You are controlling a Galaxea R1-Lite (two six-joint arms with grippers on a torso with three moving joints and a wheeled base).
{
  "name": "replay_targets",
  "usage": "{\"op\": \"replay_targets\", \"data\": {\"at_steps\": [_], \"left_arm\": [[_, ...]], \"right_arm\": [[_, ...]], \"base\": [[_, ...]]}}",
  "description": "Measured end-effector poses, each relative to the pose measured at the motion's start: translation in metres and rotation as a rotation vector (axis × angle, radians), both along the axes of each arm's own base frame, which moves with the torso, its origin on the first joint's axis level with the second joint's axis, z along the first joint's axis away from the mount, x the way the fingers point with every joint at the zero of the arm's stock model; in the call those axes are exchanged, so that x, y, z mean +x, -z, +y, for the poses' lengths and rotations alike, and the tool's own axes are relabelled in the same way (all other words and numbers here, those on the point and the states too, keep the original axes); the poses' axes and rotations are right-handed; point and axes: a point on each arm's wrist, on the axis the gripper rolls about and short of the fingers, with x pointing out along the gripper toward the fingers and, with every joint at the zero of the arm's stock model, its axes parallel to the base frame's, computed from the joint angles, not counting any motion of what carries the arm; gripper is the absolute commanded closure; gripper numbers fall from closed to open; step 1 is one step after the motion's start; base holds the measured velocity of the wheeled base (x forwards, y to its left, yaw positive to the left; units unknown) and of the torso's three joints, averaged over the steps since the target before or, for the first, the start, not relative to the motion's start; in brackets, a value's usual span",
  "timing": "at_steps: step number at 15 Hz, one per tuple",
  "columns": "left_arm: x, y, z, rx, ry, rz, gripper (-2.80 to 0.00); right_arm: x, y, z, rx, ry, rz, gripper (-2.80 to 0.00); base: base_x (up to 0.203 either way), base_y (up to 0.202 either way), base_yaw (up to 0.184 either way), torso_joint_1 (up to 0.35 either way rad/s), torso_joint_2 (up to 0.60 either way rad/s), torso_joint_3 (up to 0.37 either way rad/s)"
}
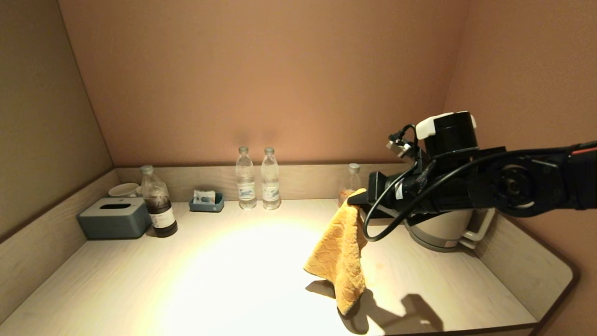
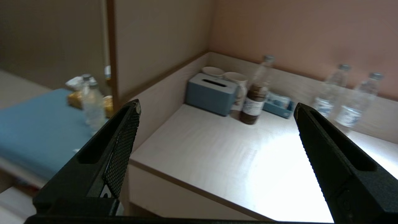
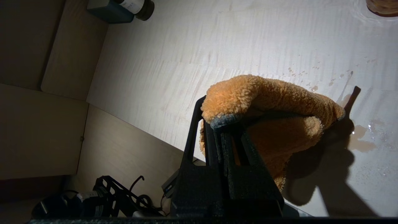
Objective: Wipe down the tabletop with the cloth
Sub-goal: Sweep the stains on the table
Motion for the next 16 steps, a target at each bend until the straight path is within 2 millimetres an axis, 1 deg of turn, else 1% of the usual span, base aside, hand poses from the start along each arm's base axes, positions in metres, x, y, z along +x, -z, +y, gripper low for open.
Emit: {"op": "replay_targets", "data": {"at_steps": [1, 4, 6, 8, 10, 11, 12, 16], "left_arm": [[-0.003, 0.004, -0.001, 0.008, 0.051, -0.017, -2.80], [-0.011, 0.021, -0.007, 0.071, 0.294, -0.045, -2.80], [-0.011, 0.032, -0.009, 0.110, 0.381, -0.045, -2.80], [-0.008, 0.042, -0.010, 0.131, 0.398, -0.031, -2.80], [0.001, 0.061, -0.010, 0.152, 0.405, 0.001, -2.80], [0.005, 0.068, -0.010, 0.161, 0.403, -0.007, -2.80], [0.007, 0.072, -0.010, 0.162, 0.401, -0.009, -2.80], [0.010, 0.087, -0.010, 0.137, 0.407, 0.101, -2.80]], "right_arm": [[0.000, 0.000, 0.000, 0.000, -0.001, -0.001, 0.00], [-0.001, -0.001, 0.001, 0.002, -0.005, -0.003, 0.00], [-0.001, -0.001, 0.000, 0.001, -0.003, -0.004, 0.00], [-0.002, -0.002, 0.000, 0.002, -0.002, -0.007, 0.00], [-0.003, -0.004, 0.000, 0.003, -0.002, -0.012, 0.00], [-0.004, -0.005, 0.000, 0.004, -0.002, -0.015, 0.00], [-0.004, -0.006, -0.001, 0.005, -0.002, -0.018, 0.00], [-0.004, -0.007, 0.000, 0.006, -0.006, -0.023, 0.00]], "base": [[0.000, 0.000, 0.000, 0.000, 0.00, 0.000], [0.000, 0.000, 0.000, 0.000, 0.00, 0.000], [0.000, 0.000, 0.000, 0.000, 0.00, 0.000], [0.000, 0.000, 0.000, 0.000, 0.00, 0.000], [0.000, 0.000, 0.000, 0.000, 0.00, 0.000], [0.000, 0.000, 0.000, 0.000, 0.00, 0.000], [0.000, 0.000, 0.000, 0.000, 0.00, 0.000], [0.000, 0.000, 0.000, 0.000, 0.00, 0.000]]}}
